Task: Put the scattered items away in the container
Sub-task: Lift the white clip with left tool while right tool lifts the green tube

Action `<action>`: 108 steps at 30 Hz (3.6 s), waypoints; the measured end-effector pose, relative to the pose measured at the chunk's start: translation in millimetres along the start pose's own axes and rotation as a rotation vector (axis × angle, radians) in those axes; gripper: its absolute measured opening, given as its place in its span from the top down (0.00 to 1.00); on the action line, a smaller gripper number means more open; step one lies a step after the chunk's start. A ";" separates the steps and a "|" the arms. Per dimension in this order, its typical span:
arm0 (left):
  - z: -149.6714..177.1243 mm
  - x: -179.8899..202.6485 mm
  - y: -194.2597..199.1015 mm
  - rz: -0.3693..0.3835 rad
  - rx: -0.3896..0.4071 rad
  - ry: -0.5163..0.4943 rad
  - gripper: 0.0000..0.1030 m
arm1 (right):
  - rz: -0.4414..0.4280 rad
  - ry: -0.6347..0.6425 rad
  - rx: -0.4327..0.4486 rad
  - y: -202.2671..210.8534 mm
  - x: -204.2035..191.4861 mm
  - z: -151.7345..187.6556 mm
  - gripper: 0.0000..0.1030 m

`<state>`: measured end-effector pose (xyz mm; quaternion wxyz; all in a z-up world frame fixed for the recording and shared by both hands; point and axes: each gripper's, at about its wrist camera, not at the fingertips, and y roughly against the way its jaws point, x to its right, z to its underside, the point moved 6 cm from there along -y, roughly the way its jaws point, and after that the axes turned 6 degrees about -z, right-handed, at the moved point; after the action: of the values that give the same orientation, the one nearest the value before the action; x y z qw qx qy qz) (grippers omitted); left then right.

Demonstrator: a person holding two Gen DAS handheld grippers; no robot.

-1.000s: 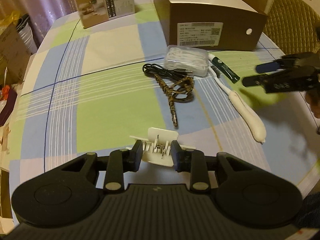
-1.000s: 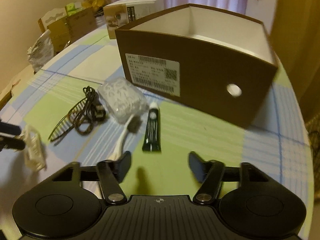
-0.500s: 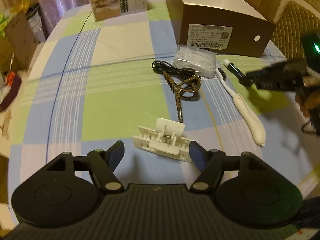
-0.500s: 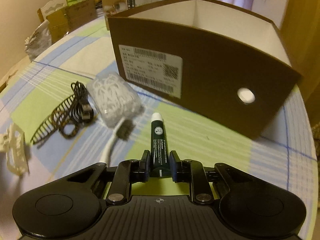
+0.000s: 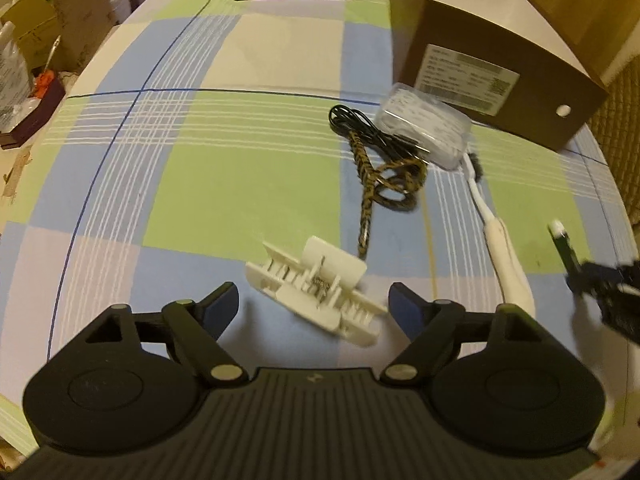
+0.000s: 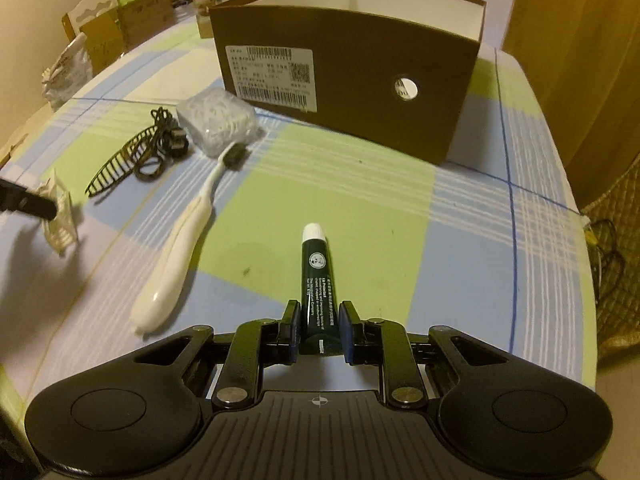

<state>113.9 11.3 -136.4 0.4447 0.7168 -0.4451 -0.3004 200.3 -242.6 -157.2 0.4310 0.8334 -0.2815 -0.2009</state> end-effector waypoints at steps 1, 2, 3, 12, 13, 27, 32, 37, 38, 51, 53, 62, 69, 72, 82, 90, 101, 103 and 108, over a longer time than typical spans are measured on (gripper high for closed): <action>-1.1 1.3 -2.4 -0.007 0.003 -0.012 0.26 | 0.002 -0.002 -0.002 1.3 -1.1 1.4 0.83; -1.7 2.6 -3.8 -0.009 0.006 -0.027 0.31 | 0.003 -0.005 -0.004 2.0 -1.7 2.4 0.83; -1.9 4.4 -4.7 -0.007 0.009 -0.047 0.35 | 0.005 -0.006 -0.006 3.2 -2.2 3.8 0.83; 9.7 12.0 5.1 0.134 0.058 -0.354 0.58 | -0.005 0.003 -0.031 9.3 -4.5 13.7 0.83; 12.7 12.7 6.7 0.130 0.064 -0.406 0.58 | -0.010 0.004 -0.034 10.0 -4.9 14.4 0.83; 20.3 7.6 -4.4 -0.009 0.061 -0.230 0.59 | 0.014 0.007 -0.018 10.0 -7.1 10.6 0.40; 22.2 4.3 -0.6 0.001 0.091 -0.286 0.69 | 0.015 0.025 0.000 5.1 -8.5 3.1 0.41; 24.1 8.4 5.4 0.050 0.120 -0.392 0.71 | 0.011 0.044 0.008 -1.7 -10.1 -3.4 0.42; 24.1 9.1 5.0 0.051 0.126 -0.406 0.71 | 0.012 0.049 0.005 -3.6 -9.9 -4.3 0.43; 15.3 -0.8 -9.0 0.049 0.091 -0.351 0.70 | -0.005 0.015 -0.007 -13.5 -2.3 -17.3 0.62; 14.6 -0.7 -9.4 0.050 0.089 -0.348 0.70 | -0.002 0.013 -0.008 -13.7 -2.6 -17.4 0.62; 16.0 1.0 -15.6 0.038 0.068 -0.339 0.70 | -0.008 0.019 0.023 -11.9 -1.9 -14.4 0.62; 13.0 1.0 -17.7 0.040 0.069 -0.312 0.70 | -0.017 0.036 0.023 -9.6 -5.0 -13.1 0.88; 11.7 2.4 -18.5 0.036 0.071 -0.307 0.71 | -0.026 0.041 0.013 -8.4 -3.9 -12.3 0.88; 11.7 11.8 -9.9 -0.002 0.089 -0.275 0.74 | -0.076 -0.001 0.030 5.7 9.5 -10.1 0.88; 18.0 18.9 1.2 -0.029 0.100 -0.238 0.74 | -0.123 -0.021 0.047 13.5 25.4 -11.0 0.88; 23.6 12.6 -12.6 -0.029 0.126 -0.108 0.70 | -0.129 -0.038 0.037 14.0 29.6 -6.3 0.88; 20.9 12.0 -14.4 -0.023 0.137 -0.112 0.70 | -0.119 -0.047 0.036 14.2 29.6 -6.2 0.88; 15.4 11.6 -14.4 0.003 0.149 -0.164 0.75 | -0.107 -0.070 0.033 15.3 26.6 -8.6 0.88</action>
<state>111.4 -1.9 -156.3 0.3530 0.7201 -0.5023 -0.3235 221.0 -261.6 -142.2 0.3955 0.8469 -0.2546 -0.2481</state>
